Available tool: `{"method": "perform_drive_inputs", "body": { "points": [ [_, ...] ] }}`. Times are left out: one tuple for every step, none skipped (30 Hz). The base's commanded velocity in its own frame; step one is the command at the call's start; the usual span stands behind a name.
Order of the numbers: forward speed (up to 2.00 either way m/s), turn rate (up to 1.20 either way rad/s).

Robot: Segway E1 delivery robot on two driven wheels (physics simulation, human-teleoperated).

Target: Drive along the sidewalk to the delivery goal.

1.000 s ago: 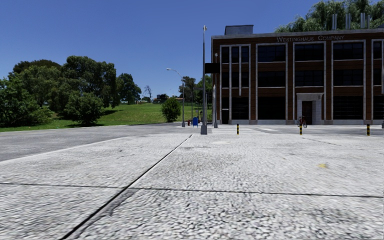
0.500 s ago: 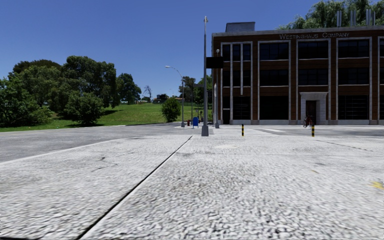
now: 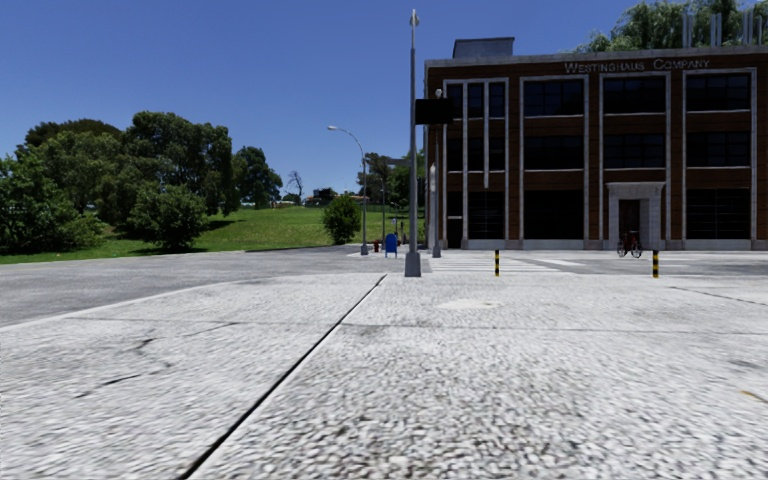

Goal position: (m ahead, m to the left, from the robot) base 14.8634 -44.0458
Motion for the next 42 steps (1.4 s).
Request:
{"method": "perform_drive_inputs", "body": {
  "points": [
    [2.00,-0.10],
    [2.00,-0.10],
    [2.00,-0.10],
    [2.00,-0.11],
    [2.00,-0.11],
    [2.00,-0.11],
    [2.00,-0.13],
    [2.00,-0.15],
    [2.00,-0.15],
    [2.00,-0.18],
    [2.00,-0.19],
    [2.00,-0.20],
    [2.00,-0.21],
    [2.00,-0.21],
    [2.00,-0.22],
    [2.00,-0.22],
    [2.00,-0.22],
    [2.00,-0.22],
    [2.00,-0.22],
    [2.00,-0.23],
    [2.00,-0.23],
    [2.00,-0.24],
    [2.00,-0.24],
    [2.00,-0.24],
    [2.00,-0.25],
    [2.00,-0.27],
    [2.00,-0.28],
    [2.00,-0.28],
    [2.00,-0.28],
    [2.00,-0.28],
    [2.00,-0.28],
    [2.00,-0.28],
    [2.00,-0.28],
    [2.00,-0.28],
    [2.00,-0.28],
    [2.00,-0.28],
    [2.00,-0.28],
    [2.00,-0.28],
    [2.00,-0.28],
    [2.00,-0.28],
    [2.00,-0.28],
    [2.00,-0.28]
  ]
}}
